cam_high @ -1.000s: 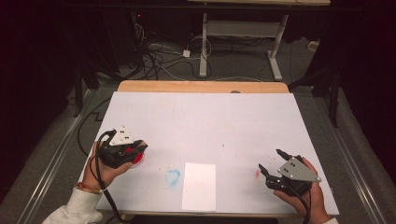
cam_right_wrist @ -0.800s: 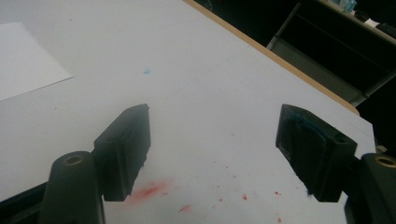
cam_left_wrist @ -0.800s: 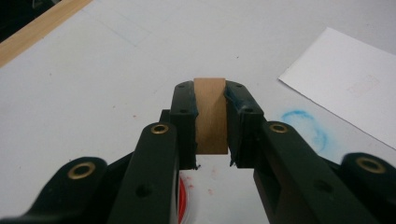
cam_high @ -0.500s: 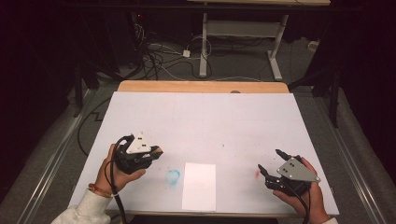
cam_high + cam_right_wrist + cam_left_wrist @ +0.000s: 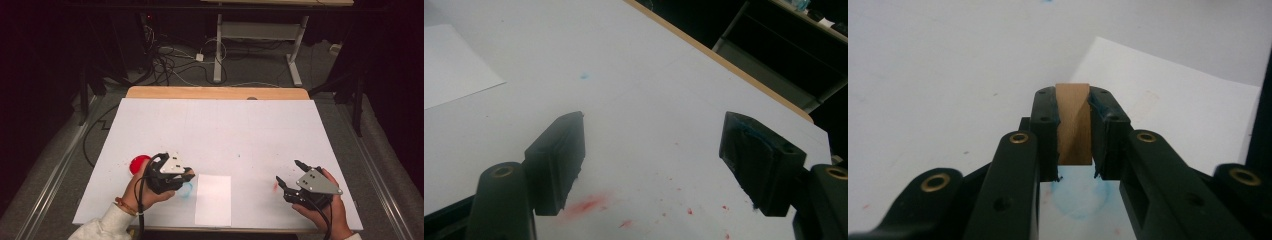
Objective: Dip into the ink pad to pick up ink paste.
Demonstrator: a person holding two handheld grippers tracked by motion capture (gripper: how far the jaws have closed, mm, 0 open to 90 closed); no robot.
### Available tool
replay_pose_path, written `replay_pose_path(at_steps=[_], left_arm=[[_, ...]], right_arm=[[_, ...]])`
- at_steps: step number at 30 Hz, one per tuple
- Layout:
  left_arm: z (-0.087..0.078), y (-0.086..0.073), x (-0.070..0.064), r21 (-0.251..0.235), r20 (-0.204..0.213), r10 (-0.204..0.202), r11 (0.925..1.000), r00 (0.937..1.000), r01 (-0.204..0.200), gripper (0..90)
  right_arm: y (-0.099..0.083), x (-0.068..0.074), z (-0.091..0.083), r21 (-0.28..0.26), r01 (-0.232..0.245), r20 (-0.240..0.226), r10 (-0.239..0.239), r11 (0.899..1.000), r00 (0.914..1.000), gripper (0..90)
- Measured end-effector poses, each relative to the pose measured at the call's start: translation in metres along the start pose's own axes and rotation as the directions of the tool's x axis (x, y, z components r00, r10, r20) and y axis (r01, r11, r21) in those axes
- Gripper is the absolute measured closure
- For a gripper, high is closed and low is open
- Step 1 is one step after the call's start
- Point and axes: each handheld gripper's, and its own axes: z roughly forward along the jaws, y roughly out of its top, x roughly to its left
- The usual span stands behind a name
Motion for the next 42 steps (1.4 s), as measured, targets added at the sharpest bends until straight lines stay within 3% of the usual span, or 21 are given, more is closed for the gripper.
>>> replay_pose_path(at_steps=[5, 13, 17, 29, 35, 42], left_arm=[[0.017, 0.01, -0.011, 0.019, 0.041, 0.047, 0.9987, 0.9981, -0.047, 73.4], [0.04, 0.021, -0.022, 0.054, 0.096, 0.076, 0.9952, 0.9925, -0.082, 73.4], [0.051, 0.022, -0.024, 0.064, 0.124, 0.064, 0.9953, 0.9902, -0.073, 73.4], [0.075, 0.019, -0.029, 0.137, 0.138, 0.069, 0.9866, 0.988, -0.088, 73.5], [0.076, 0.017, -0.026, 0.13, 0.156, 0.03, 0.9903, 0.9873, -0.05, 73.5], [0.077, 0.019, -0.032, 0.145, 0.12, 0.048, 0.9873, 0.9916, -0.065, 73.6]], right_arm=[[0.0, 0.0, 0.0, 0.0, -0.001, 0.001, 0.001, 1.0, 1.0, 25.9], [-0.001, 0.0, 0.001, 0.005, 0.003, 0.003, -0.003, 1.0, 1.0, 25.9], [-0.001, 0.0, 0.001, 0.01, 0.005, 0.005, -0.006, 1.0, 1.0, 25.9], [-0.001, 0.001, 0.001, 0.013, 0.016, 0.005, -0.016, 1.0, 0.9999, 25.9], [-0.001, 0.001, 0.001, 0.014, 0.018, 0.008, -0.018, 1.0, 0.9998, 25.9], [-0.001, 0.002, 0.001, 0.014, 0.021, 0.007, -0.021, 1.0, 0.9997, 25.9]])
